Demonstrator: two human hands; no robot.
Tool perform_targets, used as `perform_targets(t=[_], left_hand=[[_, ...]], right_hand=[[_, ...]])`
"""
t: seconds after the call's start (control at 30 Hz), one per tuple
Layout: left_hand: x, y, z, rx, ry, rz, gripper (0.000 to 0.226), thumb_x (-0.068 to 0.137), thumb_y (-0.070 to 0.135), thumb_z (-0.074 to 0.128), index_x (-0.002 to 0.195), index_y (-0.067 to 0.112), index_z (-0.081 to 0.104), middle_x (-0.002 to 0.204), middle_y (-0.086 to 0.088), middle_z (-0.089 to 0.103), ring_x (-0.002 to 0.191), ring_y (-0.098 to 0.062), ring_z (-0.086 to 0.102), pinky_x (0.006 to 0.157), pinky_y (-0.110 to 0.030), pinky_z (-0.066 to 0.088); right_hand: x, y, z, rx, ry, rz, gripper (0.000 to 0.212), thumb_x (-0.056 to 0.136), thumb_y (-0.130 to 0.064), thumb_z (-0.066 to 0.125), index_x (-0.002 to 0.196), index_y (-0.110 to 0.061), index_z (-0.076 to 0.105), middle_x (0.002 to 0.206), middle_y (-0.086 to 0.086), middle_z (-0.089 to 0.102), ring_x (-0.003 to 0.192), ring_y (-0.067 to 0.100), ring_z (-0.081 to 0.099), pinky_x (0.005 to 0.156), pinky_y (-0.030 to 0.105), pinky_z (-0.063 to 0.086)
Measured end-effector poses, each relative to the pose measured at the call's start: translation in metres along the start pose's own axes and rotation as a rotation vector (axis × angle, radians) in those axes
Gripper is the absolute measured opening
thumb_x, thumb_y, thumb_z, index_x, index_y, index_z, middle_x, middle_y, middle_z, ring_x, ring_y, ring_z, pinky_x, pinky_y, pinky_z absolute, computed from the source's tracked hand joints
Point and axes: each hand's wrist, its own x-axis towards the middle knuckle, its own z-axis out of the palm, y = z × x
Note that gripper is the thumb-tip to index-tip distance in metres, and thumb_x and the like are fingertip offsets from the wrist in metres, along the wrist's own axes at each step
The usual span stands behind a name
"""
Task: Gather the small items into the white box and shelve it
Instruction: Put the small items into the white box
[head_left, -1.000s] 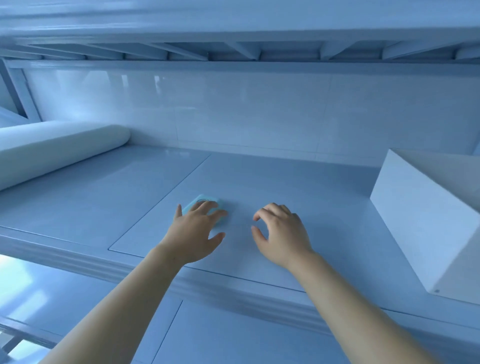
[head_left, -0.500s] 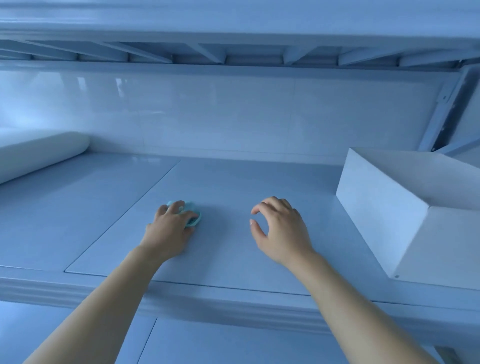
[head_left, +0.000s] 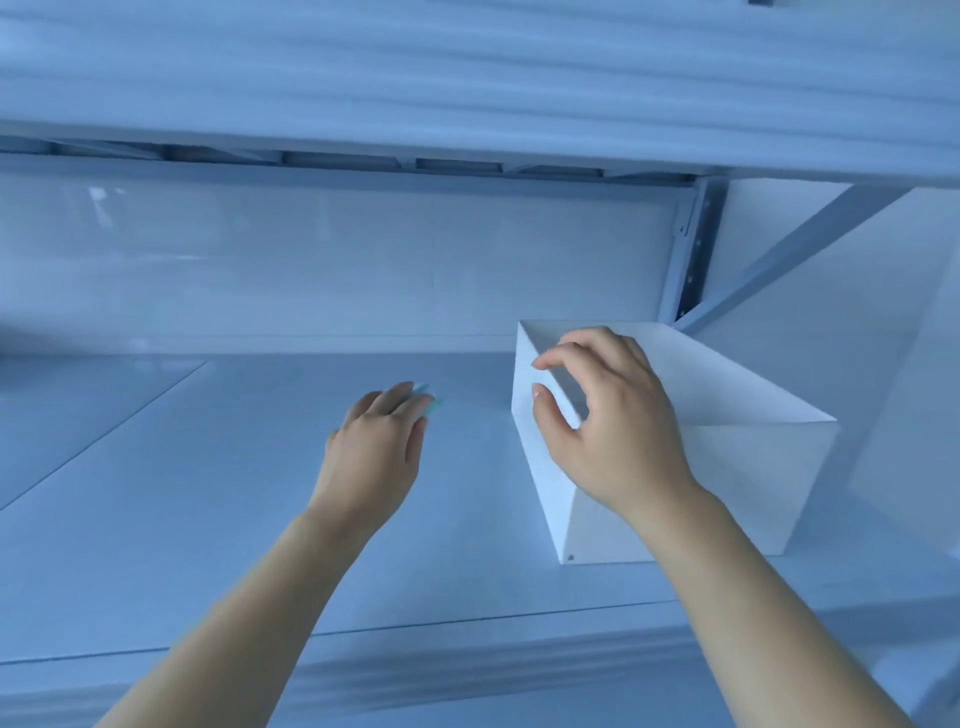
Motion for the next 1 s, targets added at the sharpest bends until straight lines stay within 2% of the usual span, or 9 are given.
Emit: perform_targets(t=[0.17, 0.33, 0.43, 0.6, 0.73, 0.87, 1.0], left_hand=[[0.031, 0.075, -0.005, -0.04, 0.135, 0.099, 0.031, 0.095, 0.016, 0.044, 0.122, 0.022, 0.057, 0.13, 0.004, 0.056, 0.116, -0.027, 0.049, 0.081, -0.047, 0.05], [0.046, 0.135, 0.001, -0.067, 0.199, 0.105, 0.029, 0.094, 0.015, 0.046, 0.12, 0.019, 0.059, 0.129, 0.001, 0.057, 0.116, -0.03, 0.049, 0.084, -0.045, 0.049], [0.051, 0.168, 0.015, -0.052, 0.134, 0.101, 0.03, 0.095, 0.017, 0.044, 0.121, 0.02, 0.058, 0.131, 0.004, 0.056, 0.118, -0.027, 0.047, 0.086, -0.046, 0.048], [0.054, 0.204, 0.038, -0.057, 0.069, 0.099, 0.026, 0.095, 0.016, 0.043, 0.115, 0.019, 0.061, 0.123, 0.006, 0.06, 0.11, -0.025, 0.05, 0.081, -0.044, 0.049], [0.061, 0.209, 0.042, -0.012, 0.064, 0.093, 0.019, 0.094, 0.015, 0.046, 0.101, 0.012, 0.063, 0.107, -0.002, 0.065, 0.098, -0.025, 0.053, 0.073, -0.045, 0.052], [0.075, 0.207, 0.044, -0.006, -0.04, 0.051, 0.019, 0.094, 0.016, 0.046, 0.101, 0.01, 0.063, 0.109, -0.002, 0.064, 0.1, -0.024, 0.053, 0.075, -0.044, 0.052], [0.084, 0.206, 0.051, -0.005, -0.169, 0.025, 0.021, 0.095, 0.02, 0.044, 0.1, 0.011, 0.062, 0.106, 0.0, 0.065, 0.097, -0.025, 0.056, 0.075, -0.042, 0.051]], right_hand=[[-0.002, 0.054, -0.035, -0.003, -0.001, 0.022, 0.012, 0.082, -0.02, 0.063, 0.092, -0.015, 0.063, 0.095, 0.0, 0.058, 0.092, 0.022, 0.053, 0.074, 0.038, 0.047], [-0.012, 0.107, -0.057, 0.006, -0.039, 0.042, 0.009, 0.083, -0.024, 0.063, 0.089, -0.017, 0.063, 0.092, -0.003, 0.059, 0.089, 0.02, 0.053, 0.072, 0.034, 0.047], [-0.018, 0.135, -0.067, 0.005, -0.07, 0.066, 0.013, 0.084, -0.027, 0.06, 0.091, -0.017, 0.062, 0.093, -0.003, 0.06, 0.09, 0.021, 0.054, 0.072, 0.033, 0.046], [-0.022, 0.165, -0.073, 0.012, -0.134, 0.055, 0.018, 0.088, -0.035, 0.051, 0.089, -0.021, 0.061, 0.091, -0.008, 0.061, 0.087, 0.018, 0.055, 0.064, 0.03, 0.045], [-0.019, 0.169, -0.073, 0.025, -0.174, 0.043, 0.023, 0.086, -0.042, 0.045, 0.079, -0.025, 0.06, 0.082, -0.012, 0.061, 0.079, 0.013, 0.055, 0.056, 0.029, 0.046], [-0.013, 0.169, -0.074, 0.031, -0.253, 0.093, 0.021, 0.087, -0.041, 0.048, 0.079, -0.025, 0.06, 0.083, -0.011, 0.061, 0.079, 0.013, 0.055, 0.056, 0.029, 0.046], [-0.002, 0.165, -0.07, -0.022, -0.338, 0.091, 0.035, 0.087, -0.049, 0.033, 0.077, -0.025, 0.057, 0.081, -0.01, 0.059, 0.076, 0.013, 0.053, 0.053, 0.028, 0.043]])
